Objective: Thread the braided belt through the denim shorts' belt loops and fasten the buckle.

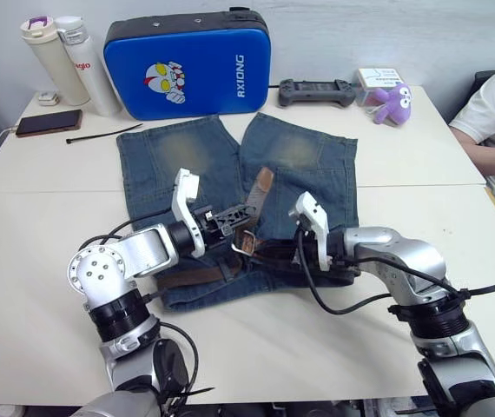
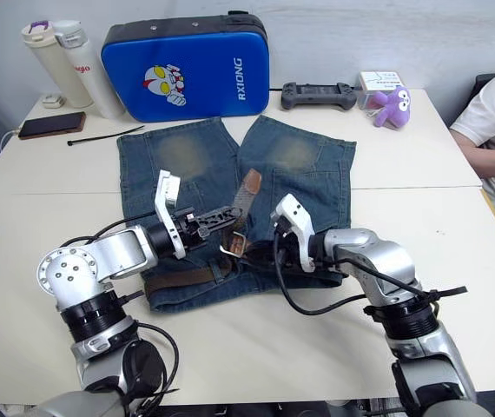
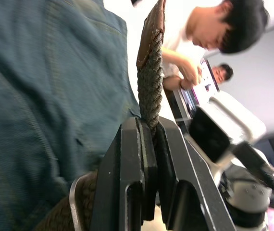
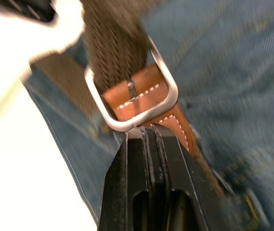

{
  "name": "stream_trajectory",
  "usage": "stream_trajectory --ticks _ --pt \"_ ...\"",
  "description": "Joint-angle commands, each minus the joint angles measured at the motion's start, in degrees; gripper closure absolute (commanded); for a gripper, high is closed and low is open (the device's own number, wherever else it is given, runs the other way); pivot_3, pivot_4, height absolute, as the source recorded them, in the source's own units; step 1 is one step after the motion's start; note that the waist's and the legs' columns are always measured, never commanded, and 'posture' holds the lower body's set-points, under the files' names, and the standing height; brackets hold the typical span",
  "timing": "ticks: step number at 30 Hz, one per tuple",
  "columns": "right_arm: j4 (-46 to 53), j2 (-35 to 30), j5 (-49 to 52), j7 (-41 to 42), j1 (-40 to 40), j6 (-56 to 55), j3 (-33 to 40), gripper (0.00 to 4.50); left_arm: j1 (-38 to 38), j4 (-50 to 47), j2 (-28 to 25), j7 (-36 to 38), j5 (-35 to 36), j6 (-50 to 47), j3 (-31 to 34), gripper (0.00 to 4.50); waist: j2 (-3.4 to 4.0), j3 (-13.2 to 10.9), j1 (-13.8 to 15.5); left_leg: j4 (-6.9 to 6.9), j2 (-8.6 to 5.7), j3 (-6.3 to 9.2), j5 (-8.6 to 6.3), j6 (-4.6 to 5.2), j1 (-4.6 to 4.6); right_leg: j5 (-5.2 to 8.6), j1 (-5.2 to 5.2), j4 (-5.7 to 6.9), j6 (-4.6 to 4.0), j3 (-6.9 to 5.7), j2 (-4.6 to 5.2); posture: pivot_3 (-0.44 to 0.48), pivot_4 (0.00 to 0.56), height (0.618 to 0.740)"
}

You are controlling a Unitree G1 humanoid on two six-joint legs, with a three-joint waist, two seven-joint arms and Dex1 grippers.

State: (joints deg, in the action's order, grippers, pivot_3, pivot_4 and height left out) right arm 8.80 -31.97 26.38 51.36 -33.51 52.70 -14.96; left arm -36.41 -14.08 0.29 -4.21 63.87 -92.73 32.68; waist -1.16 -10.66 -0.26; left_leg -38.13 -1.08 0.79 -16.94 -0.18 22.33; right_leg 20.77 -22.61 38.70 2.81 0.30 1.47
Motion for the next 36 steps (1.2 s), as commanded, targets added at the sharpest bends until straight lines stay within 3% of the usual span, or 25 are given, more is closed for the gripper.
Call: stream_trajectory --ticks 1,11,18,23,36 --pt "-0.55 -2.69 -3.35 1.66 -1.97 -1.76 -2.49 4.48 0.15 -2.55 0.85 -1.21 1.68 1.30 0.36 4.50 0.00 0.00 -0.08 0.00 0.00 0.00 0.00 0.00 0.00 0.00 0.00 0.00 0.00 0.00 -0.01 0.000 0.150 0.740" --pt "-0.91 -5.39 4.01 5.98 -10.78 3.96 7.48 4.48 -0.34 -1.12 3.19 -2.79 1.80 4.79 -2.23 4.50 -0.05 -0.03 0.38 0.01 0.00 0.03 -0.02 0.01 0.07 0.00 0.02 -0.17 0.00 -0.05 0.01 0.000 0.150 0.740" --pt "-4.02 -6.42 8.59 7.53 -13.90 8.61 11.61 4.48 1.92 0.08 4.45 -5.11 8.27 8.88 0.09 4.50 -0.06 -0.03 0.14 0.01 0.00 0.01 -0.02 0.03 0.08 -0.01 0.02 -0.17 0.02 -0.03 0.00 0.000 0.150 0.740" --pt "-4.46 -2.93 9.71 5.91 -15.70 11.11 10.00 4.48 4.86 2.39 3.47 -8.66 14.95 14.23 0.58 4.50 -0.06 -0.03 0.00 0.03 0.03 0.00 -0.02 0.02 0.06 -0.01 0.01 -0.14 0.02 -0.02 -0.02 0.000 0.150 0.740" --pt "-4.57 3.17 3.81 2.95 -14.00 7.73 -1.80 4.48 5.22 6.04 0.58 -12.47 23.33 22.52 -11.00 4.50 -0.07 -0.04 0.09 -0.02 0.01 0.04 -0.03 0.04 0.10 -0.04 0.01 -0.21 0.07 -0.04 0.01 0.000 0.150 0.740"
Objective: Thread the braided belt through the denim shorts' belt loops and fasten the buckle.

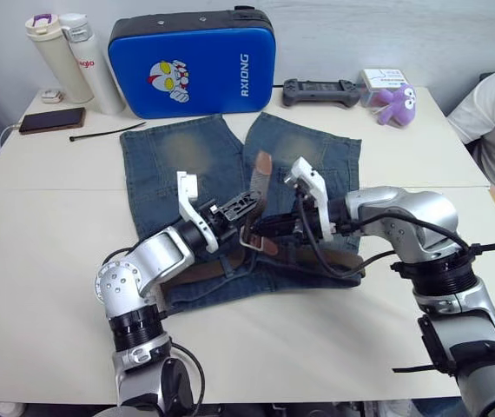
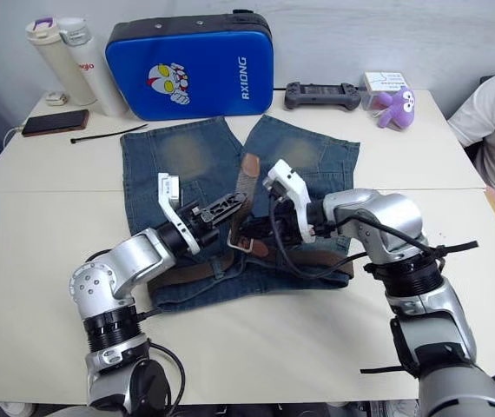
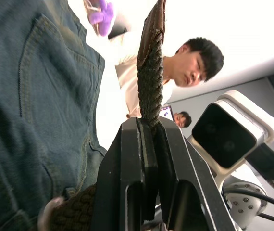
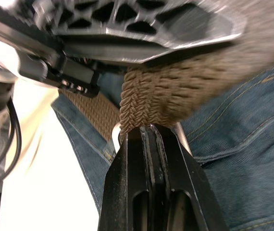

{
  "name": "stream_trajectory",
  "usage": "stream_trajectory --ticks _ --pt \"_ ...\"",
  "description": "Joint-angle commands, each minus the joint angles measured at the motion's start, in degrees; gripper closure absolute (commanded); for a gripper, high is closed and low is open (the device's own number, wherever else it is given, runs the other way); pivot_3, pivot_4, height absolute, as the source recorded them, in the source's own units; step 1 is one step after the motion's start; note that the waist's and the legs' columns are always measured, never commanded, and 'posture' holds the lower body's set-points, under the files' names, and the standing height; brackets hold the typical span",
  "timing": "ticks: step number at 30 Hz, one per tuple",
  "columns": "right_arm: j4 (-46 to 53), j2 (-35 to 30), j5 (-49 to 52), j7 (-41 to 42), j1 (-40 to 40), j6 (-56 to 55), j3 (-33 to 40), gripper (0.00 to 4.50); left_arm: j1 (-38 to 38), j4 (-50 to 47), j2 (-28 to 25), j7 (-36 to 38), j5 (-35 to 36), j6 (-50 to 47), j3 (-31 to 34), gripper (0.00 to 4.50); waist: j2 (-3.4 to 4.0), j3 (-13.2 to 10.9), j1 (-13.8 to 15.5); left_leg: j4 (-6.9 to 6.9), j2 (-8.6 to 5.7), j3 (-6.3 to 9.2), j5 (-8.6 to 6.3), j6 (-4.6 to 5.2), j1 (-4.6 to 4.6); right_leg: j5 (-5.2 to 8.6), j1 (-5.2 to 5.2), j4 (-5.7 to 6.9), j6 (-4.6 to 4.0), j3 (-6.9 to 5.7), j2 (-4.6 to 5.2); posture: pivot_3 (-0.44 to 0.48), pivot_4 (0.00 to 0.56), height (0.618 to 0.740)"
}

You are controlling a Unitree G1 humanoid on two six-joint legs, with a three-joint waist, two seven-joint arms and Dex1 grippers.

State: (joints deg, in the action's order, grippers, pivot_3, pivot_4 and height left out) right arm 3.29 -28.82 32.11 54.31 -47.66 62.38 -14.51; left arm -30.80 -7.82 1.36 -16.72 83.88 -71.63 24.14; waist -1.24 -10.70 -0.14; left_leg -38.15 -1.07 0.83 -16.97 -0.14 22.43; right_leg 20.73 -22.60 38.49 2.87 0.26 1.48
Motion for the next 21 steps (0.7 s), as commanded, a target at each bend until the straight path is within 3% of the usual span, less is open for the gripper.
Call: stream_trajectory --ticks 1,13,21 --pt "0.52 -0.82 -4.37 0.18 0.21 -3.63 -4.92 4.48 -0.42 -0.05 -1.01 0.14 3.46 1.52 -3.54 4.50 0.00 0.00 -0.02 0.00 0.00 0.00 0.00 -0.01 -0.01 0.00 0.00 0.01 0.00 0.00 0.00 0.000 0.150 0.740" --pt "-1.93 -5.61 -18.30 4.13 0.47 -12.26 -19.31 4.48 -2.19 2.49 -6.38 4.00 1.64 3.30 -11.89 4.50 0.00 0.00 0.21 -0.02 -0.01 0.05 0.00 0.00 -0.03 0.00 0.06 -0.08 0.00 -0.03 0.02 0.000 0.150 0.740" --pt "5.17 -8.26 -16.34 2.05 2.55 -9.06 -10.51 4.48 3.03 1.09 -17.74 6.50 -1.26 1.90 -11.43 4.50 -0.02 0.02 0.31 0.03 -0.02 0.14 0.00 0.00 -0.06 -0.01 0.14 -0.19 0.02 -0.09 0.04 0.000 0.150 0.740"
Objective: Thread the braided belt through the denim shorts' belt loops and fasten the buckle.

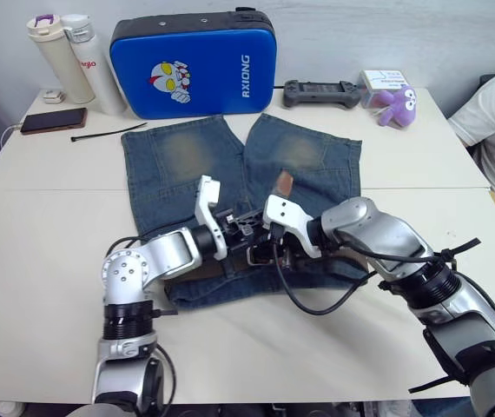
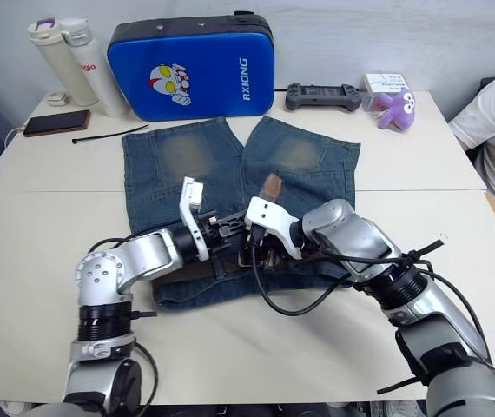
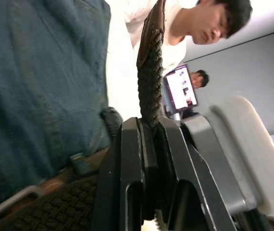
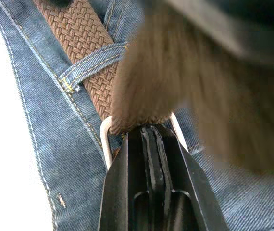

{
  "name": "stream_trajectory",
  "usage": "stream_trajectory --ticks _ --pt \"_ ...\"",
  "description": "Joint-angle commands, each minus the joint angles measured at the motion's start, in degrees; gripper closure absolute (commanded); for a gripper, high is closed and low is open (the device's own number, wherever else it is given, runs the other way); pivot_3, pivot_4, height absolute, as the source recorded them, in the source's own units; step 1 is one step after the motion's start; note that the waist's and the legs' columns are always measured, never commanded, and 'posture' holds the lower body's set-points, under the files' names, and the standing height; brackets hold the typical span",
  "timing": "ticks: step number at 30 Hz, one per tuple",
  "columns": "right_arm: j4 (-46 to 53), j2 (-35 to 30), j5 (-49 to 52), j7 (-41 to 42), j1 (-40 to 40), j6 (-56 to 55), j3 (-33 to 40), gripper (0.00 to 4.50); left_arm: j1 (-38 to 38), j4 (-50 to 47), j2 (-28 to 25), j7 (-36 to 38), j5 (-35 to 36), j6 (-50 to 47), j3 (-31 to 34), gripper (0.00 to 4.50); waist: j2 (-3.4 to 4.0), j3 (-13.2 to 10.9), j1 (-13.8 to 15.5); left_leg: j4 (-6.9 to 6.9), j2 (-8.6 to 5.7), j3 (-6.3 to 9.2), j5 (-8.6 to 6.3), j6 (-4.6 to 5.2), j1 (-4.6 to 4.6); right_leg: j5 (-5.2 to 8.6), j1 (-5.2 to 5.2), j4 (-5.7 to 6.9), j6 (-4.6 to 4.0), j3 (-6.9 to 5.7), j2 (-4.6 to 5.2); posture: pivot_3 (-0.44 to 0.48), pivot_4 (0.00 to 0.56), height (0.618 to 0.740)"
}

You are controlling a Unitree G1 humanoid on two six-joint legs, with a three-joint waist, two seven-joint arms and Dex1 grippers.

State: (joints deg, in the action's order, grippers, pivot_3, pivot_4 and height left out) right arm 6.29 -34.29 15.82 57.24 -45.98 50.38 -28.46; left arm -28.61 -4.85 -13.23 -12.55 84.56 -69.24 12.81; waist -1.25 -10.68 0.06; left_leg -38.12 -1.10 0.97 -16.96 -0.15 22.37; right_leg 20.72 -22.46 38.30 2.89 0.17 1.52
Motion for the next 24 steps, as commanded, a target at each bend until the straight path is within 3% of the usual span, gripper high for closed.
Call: stream_trajectory --ticks 1,8,18,24 --pt "3.40 -3.23 0.45 -0.94 0.91 3.66 4.44 4.48 0.94 -2.20 -4.73 3.36 -3.33 -0.81 -1.00 4.50 0.00 0.00 0.21 -0.02 -0.01 0.01 0.00 0.00 0.01 0.00 0.00 -0.01 0.00 -0.01 0.02 0.000 0.150 0.740" --pt "8.40 -2.19 4.10 -2.66 1.80 7.03 10.38 4.48 -1.63 -1.34 -4.34 7.79 -7.72 -0.18 -5.07 4.50 0.00 0.00 0.10 0.09 -0.05 0.04 -0.02 0.05 0.07 0.00 -0.02 -0.18 0.01 -0.03 0.04 0.000 0.150 0.740" --pt "13.53 -6.19 11.45 -6.47 3.51 12.00 27.45 4.48 -3.30 -3.07 -7.51 14.68 -13.72 -2.41 -8.05 4.50 0.00 0.00 -0.10 0.16 -0.03 0.01 -0.02 0.05 0.07 -0.01 -0.04 -0.21 0.01 0.00 0.03 0.000 0.150 0.740" --pt "17.11 -13.36 12.75 0.81 11.66 4.39 27.17 4.48 -6.32 -9.39 -21.66 33.63 -29.14 2.73 -22.26 4.50 0.01 -0.01 -0.13 0.32 -0.04 -0.01 -0.02 0.06 0.09 -0.01 -0.05 -0.33 0.01 0.03 0.01 0.000 0.150 0.740"
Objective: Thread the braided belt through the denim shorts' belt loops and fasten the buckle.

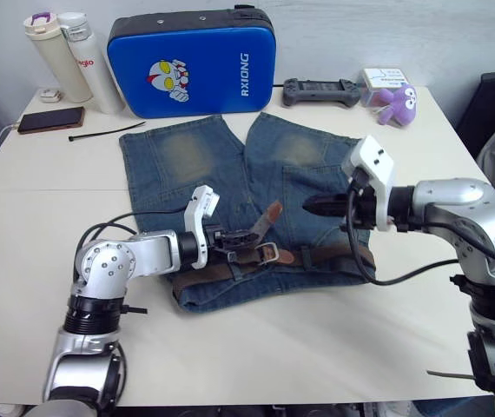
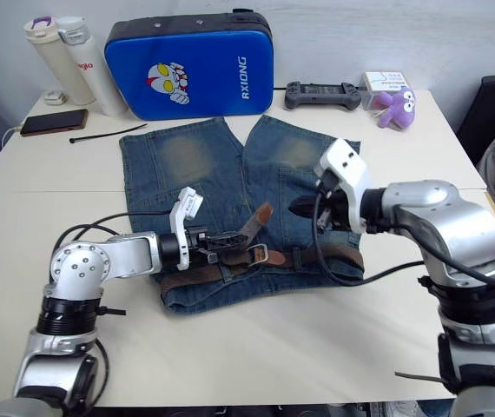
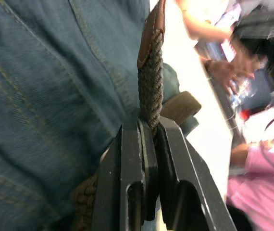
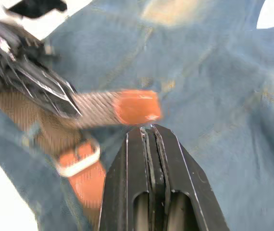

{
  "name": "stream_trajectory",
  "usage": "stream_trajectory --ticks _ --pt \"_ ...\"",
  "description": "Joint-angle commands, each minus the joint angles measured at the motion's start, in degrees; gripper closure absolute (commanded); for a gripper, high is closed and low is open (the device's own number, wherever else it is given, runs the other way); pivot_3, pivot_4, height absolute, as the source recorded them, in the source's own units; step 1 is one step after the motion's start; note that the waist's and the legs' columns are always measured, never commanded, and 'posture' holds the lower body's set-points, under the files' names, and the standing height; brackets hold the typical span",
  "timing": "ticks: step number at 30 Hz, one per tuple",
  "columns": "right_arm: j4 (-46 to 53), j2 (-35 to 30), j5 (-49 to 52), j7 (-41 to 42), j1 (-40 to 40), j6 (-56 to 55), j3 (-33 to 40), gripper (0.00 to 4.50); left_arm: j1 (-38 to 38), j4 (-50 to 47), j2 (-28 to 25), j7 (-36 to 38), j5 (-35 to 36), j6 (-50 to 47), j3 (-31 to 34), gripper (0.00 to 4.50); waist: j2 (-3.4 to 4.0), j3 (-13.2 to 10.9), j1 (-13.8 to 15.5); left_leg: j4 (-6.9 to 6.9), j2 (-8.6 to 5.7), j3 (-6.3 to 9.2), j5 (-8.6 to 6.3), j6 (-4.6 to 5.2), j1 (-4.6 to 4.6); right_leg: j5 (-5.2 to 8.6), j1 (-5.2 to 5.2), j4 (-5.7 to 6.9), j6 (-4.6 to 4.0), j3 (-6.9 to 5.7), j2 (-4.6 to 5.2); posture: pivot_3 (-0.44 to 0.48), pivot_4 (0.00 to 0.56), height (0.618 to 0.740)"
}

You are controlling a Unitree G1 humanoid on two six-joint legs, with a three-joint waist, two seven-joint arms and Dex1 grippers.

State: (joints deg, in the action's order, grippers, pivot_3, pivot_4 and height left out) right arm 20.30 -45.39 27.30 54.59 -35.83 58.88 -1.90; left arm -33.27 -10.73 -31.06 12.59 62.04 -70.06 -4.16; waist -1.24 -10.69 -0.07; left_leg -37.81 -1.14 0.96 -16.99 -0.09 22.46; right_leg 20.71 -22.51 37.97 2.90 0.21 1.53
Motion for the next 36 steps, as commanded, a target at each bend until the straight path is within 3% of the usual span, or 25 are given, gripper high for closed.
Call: stream_trajectory --ticks 1,5,10,19,27,30,36 --pt "3.36 -2.65 1.48 3.95 2.41 -4.79 0.28 4.48 -2.23 -3.65 -5.18 10.81 -8.93 5.13 -6.88 4.50 0.02 -0.01 -0.04 0.03 0.00 -0.03 0.00 0.00 -0.02 0.00 0.00 -0.01 0.00 0.03 0.00 0.000 0.150 0.740" --pt "4.23 -2.57 1.12 3.63 4.27 -5.93 -2.11 4.48 -5.03 -3.66 -8.98 16.43 -21.30 13.50 -13.11 4.50 0.02 -0.01 -0.27 0.11 0.01 -0.06 0.02 0.01 -0.08 0.00 0.01 -0.02 0.00 0.09 0.00 0.000 0.150 0.740" --pt "5.03 -0.36 1.97 1.25 4.09 -4.86 -3.39 4.48 -5.59 -4.66 -8.67 19.29 -28.49 17.68 -15.06 4.50 0.02 -0.02 -0.06 0.19 0.02 -0.04 0.04 0.04 -0.05 0.00 -0.02 -0.07 0.00 0.08 0.01 0.000 0.150 0.740" --pt "4.03 2.52 0.68 -3.21 2.97 -5.55 -4.55 4.48 -5.04 -5.43 -5.89 20.35 -33.14 19.82 -12.29 4.50 0.02 -0.02 -0.04 0.17 0.02 -0.03 0.02 0.09 -0.01 0.00 -0.03 -0.07 0.00 0.06 0.03 0.000 0.150 0.740" --pt "1.38 1.90 -7.39 -4.63 -0.42 -15.37 -8.69 4.48 -3.45 -5.97 -6.79 24.31 -39.15 25.96 -13.26 4.50 0.03 -0.02 -0.11 0.17 0.02 -0.05 0.02 0.09 -0.02 0.00 -0.04 -0.06 0.00 0.07 0.02 0.000 0.150 0.740" --pt "0.30 1.50 -8.94 -2.82 -1.64 -17.46 -10.34 3.55 -2.79 -6.42 -6.06 24.60 -40.15 25.99 -13.09 4.50 0.03 -0.02 -0.04 0.17 0.02 -0.06 0.03 0.08 -0.02 0.00 -0.07 -0.03 0.00 0.07 0.01 0.000 0.150 0.740" --pt "-0.47 0.06 -13.54 -1.66 -3.67 -21.82 -12.23 0.80 -2.38 -6.90 -5.27 25.05 -41.31 24.91 -12.58 4.50 0.02 -0.02 0.02 0.12 0.02 -0.04 0.02 0.10 0.01 0.00 -0.06 -0.03 0.00 0.06 0.02 0.000 0.150 0.740"
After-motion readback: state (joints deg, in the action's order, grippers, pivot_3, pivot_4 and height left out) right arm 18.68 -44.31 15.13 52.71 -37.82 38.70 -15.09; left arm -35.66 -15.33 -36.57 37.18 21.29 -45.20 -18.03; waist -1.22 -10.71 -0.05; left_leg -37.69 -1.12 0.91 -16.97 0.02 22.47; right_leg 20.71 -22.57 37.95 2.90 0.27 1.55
